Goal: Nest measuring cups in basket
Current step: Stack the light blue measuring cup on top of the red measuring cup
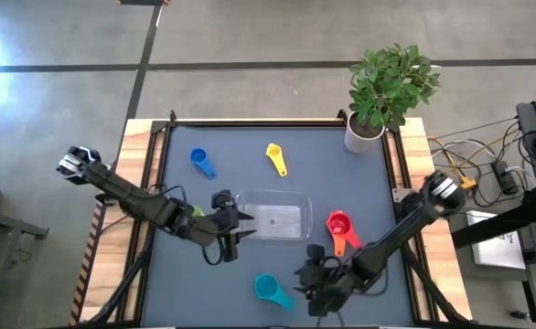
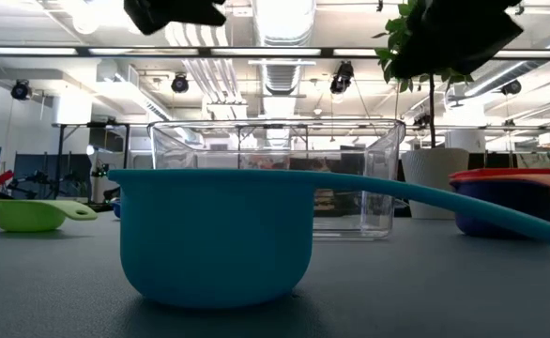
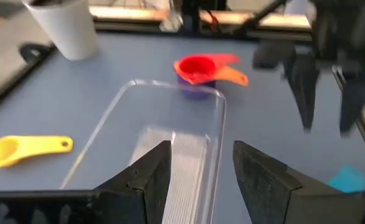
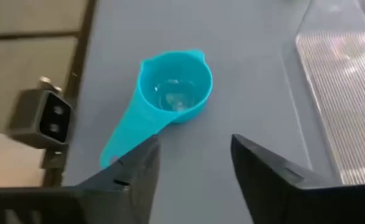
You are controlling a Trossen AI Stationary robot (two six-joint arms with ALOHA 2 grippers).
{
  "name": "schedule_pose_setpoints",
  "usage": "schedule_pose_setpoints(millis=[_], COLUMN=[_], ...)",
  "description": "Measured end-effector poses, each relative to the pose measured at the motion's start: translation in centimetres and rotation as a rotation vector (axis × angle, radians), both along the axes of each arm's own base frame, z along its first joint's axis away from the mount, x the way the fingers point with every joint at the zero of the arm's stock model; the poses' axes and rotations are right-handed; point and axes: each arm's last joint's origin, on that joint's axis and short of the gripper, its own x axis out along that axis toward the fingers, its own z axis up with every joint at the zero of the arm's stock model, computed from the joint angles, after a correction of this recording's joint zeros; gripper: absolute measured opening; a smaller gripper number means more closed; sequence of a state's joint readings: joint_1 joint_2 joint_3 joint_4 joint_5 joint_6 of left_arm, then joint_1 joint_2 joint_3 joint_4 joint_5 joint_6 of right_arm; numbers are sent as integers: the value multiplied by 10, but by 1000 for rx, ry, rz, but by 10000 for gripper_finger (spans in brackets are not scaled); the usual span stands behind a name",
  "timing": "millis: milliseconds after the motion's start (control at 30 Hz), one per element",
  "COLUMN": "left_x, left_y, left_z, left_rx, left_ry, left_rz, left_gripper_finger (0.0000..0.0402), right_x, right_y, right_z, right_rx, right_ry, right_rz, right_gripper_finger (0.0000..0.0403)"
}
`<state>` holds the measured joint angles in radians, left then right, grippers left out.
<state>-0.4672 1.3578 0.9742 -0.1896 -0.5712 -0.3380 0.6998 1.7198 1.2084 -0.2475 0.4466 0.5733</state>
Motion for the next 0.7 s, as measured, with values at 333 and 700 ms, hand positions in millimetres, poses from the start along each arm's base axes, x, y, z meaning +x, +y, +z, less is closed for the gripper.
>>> schedule_pose_setpoints(millis=[333, 700], left_x=[0, -1], left_y=[-10, -11], left_z=[2, 2], left_rx=[22, 20], left_ry=[-48, -48], left_rz=[-21, -26], left_gripper_finger=[155, 155], right_x=[36, 55], right_y=[31, 32], right_z=[-18, -36], right_rx=[-33, 174], right_ry=[136, 210], right_rz=[-84, -117], right_gripper_finger=[284, 333])
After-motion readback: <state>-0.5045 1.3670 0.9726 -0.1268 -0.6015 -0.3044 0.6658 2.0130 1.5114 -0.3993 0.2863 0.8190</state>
